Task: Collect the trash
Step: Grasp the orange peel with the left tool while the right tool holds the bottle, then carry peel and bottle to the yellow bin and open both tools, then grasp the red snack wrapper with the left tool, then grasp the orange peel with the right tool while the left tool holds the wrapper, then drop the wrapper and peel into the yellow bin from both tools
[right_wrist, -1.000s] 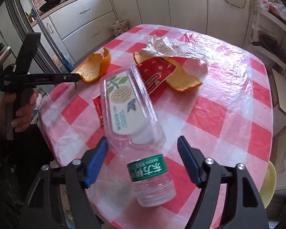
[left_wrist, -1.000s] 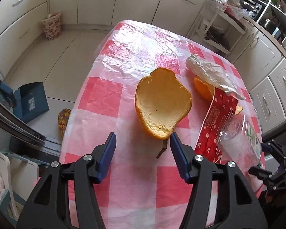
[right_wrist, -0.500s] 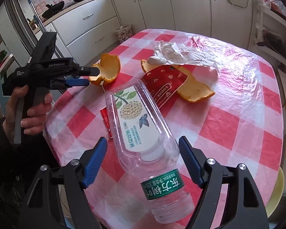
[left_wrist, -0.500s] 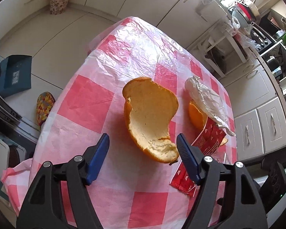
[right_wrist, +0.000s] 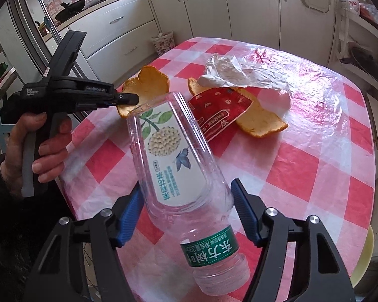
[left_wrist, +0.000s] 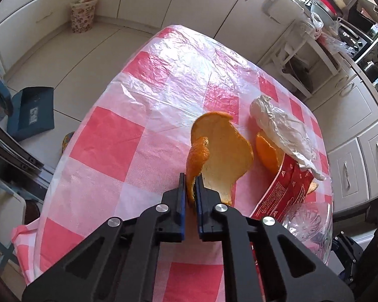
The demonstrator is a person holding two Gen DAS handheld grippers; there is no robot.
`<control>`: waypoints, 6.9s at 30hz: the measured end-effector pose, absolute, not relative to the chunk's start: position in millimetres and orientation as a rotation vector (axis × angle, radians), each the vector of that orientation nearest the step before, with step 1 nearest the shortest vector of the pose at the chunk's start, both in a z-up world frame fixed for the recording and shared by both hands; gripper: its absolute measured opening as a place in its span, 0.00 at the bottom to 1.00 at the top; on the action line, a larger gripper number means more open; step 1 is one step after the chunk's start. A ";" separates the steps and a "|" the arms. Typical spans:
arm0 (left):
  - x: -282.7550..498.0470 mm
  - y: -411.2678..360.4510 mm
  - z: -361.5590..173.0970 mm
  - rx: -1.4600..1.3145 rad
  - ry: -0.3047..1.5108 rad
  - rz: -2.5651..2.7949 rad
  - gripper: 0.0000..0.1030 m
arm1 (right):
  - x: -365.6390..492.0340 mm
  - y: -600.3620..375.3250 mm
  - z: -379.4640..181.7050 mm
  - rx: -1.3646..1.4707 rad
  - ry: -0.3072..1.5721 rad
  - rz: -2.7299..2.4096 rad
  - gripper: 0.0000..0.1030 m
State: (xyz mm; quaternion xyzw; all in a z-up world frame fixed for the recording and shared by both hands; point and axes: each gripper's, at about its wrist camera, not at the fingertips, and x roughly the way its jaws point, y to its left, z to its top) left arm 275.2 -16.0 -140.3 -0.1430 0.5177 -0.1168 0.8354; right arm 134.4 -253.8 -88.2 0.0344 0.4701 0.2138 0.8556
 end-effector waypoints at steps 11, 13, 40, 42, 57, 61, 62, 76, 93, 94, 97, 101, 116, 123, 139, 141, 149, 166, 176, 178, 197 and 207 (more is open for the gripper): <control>230.5 -4.9 -113.9 -0.249 1.061 -0.271 0.05 | 125.3 -273.8 -77.1 0.130 0.968 0.432 0.62; 222.5 -5.2 -107.5 -0.246 1.053 -0.278 0.05 | 122.7 -279.5 -74.6 0.155 0.964 0.431 0.61; 164.9 -146.7 -45.3 -0.136 0.998 -0.517 0.05 | 72.9 -388.0 -47.7 0.375 0.815 0.272 0.56; 162.0 -163.4 -42.5 -0.126 0.998 -0.541 0.05 | 66.2 -406.5 -46.7 0.400 0.802 0.231 0.56; 140.9 -330.8 -56.2 -0.029 1.055 -0.729 0.05 | 65.3 -558.3 -119.6 0.487 1.037 -0.196 0.57; 137.5 -368.5 -77.8 0.002 1.094 -0.747 0.05 | 63.1 -592.6 -145.4 0.599 1.092 -0.301 0.58; 137.4 -376.7 -83.8 0.008 1.104 -0.749 0.05 | 60.1 -598.9 -140.5 0.623 1.061 -0.312 0.60; 154.4 -509.2 -156.3 0.040 1.258 -0.705 0.21 | 25.9 -628.9 -44.1 0.715 0.555 -0.445 0.79; 144.4 -227.2 -91.6 0.225 0.872 -0.237 0.60 | 124.1 -496.2 -61.6 0.649 0.832 0.074 0.79; 149.8 -217.0 -95.2 0.243 0.880 -0.210 0.60 | 133.9 -476.5 -67.8 0.651 0.869 0.123 0.79; 165.6 -202.3 -106.9 0.272 0.915 -0.213 0.61 | 157.0 -422.0 -79.1 0.632 0.942 0.227 0.79; 181.4 -195.6 -120.3 0.290 0.942 -0.226 0.61 | 184.4 -377.4 -89.4 0.627 1.000 0.267 0.75; 202.4 -114.0 -131.5 0.034 1.028 -0.279 0.06 | 224.5 -327.7 -119.8 0.601 1.119 0.247 0.15; 223.9 -114.7 -125.4 0.069 1.000 -0.368 0.62 | 210.1 -342.8 -110.2 0.586 1.086 0.230 0.06; 247.7 -127.4 -134.4 0.063 1.078 -0.492 0.04 | 189.7 -372.9 -106.6 0.440 1.114 0.204 0.06; 237.2 -118.6 -131.0 0.010 1.077 -0.493 0.01 | 191.1 -367.1 -105.1 0.410 1.116 0.213 0.06; 178.3 -84.1 -122.9 -0.107 1.060 -0.478 0.01 | 186.0 -339.1 -106.7 0.329 1.146 0.298 0.25; 153.5 -57.9 -131.9 -0.244 1.059 -0.408 0.01 | 183.5 -313.8 -112.5 0.267 1.092 0.280 0.07; 148.4 -65.5 -108.2 -0.232 1.005 -0.417 0.01 | 166.0 -319.4 -94.5 0.248 1.055 0.303 0.07; 144.7 -69.9 -101.8 -0.217 0.989 -0.414 0.01 | 161.4 -325.2 -89.4 0.257 1.041 0.299 0.07; 101.0 -138.4 -51.7 0.008 0.861 -0.463 0.01 | 116.7 -422.2 -69.6 0.367 0.947 0.103 0.07; 94.0 -222.6 -35.4 0.034 0.851 -0.637 0.01 | 84.0 -540.0 -106.5 0.411 1.030 -0.189 0.07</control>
